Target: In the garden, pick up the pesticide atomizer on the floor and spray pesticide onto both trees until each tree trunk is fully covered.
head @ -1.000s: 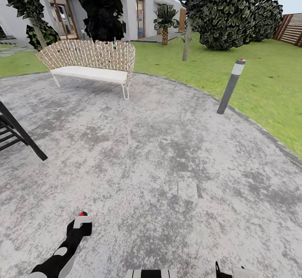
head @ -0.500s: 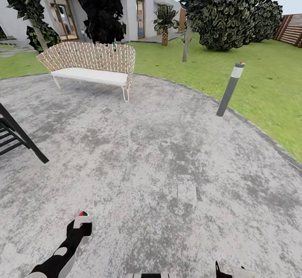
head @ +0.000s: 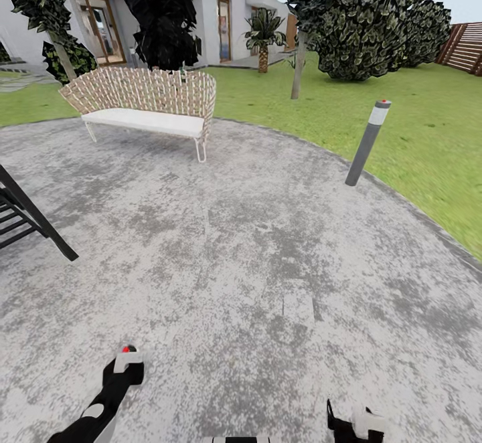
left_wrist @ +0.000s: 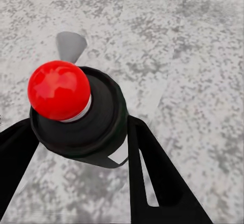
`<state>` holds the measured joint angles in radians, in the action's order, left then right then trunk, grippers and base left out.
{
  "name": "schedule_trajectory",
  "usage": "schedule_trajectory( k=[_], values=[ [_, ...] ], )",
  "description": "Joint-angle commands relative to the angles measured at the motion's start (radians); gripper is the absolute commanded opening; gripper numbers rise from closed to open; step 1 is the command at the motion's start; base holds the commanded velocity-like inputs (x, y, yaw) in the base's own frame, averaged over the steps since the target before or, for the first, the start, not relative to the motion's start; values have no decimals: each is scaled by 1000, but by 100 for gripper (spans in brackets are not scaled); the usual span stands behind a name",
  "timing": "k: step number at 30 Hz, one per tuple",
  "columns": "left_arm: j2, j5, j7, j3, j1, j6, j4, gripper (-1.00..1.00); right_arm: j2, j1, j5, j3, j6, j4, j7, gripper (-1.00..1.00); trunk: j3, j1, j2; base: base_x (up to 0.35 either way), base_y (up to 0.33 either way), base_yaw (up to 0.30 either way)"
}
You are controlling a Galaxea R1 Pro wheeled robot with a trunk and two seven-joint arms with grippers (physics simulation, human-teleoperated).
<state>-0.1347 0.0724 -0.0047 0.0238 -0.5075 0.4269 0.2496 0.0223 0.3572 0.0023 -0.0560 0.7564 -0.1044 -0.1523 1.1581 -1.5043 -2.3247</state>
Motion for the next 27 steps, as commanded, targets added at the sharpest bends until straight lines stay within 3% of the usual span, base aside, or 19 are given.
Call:
schedule_trajectory(
  k=[1, 6, 8, 14, 27],
  values=[
    [-1, 8, 0, 3, 2, 3, -1, -100, 6, 0, 0, -6, 3, -25, 3, 100, 1, 0, 0, 0, 0, 0],
    [-2, 15, 0, -11, 56, 4, 11, -100, 27, 0, 1, -5, 1, -122, 9, 100, 1, 0, 0, 0, 0, 0],
    [-2, 26, -1, -34, 73, 5, 12, -100, 34, 0, 2, -3, 1, -130, 9, 100, 0, 0, 0, 0, 0, -19],
    [-9, 30, -1, -52, 140, 7, 8, -100, 34, 0, 4, -2, 3, -130, 10, 100, -8, 0, 0, 0, 0, -62],
    [-7, 30, -1, -56, 155, 7, 7, -100, 30, 0, 2, -3, 4, -130, 7, 100, -27, 0, 0, 0, 0, 45]
  ],
)
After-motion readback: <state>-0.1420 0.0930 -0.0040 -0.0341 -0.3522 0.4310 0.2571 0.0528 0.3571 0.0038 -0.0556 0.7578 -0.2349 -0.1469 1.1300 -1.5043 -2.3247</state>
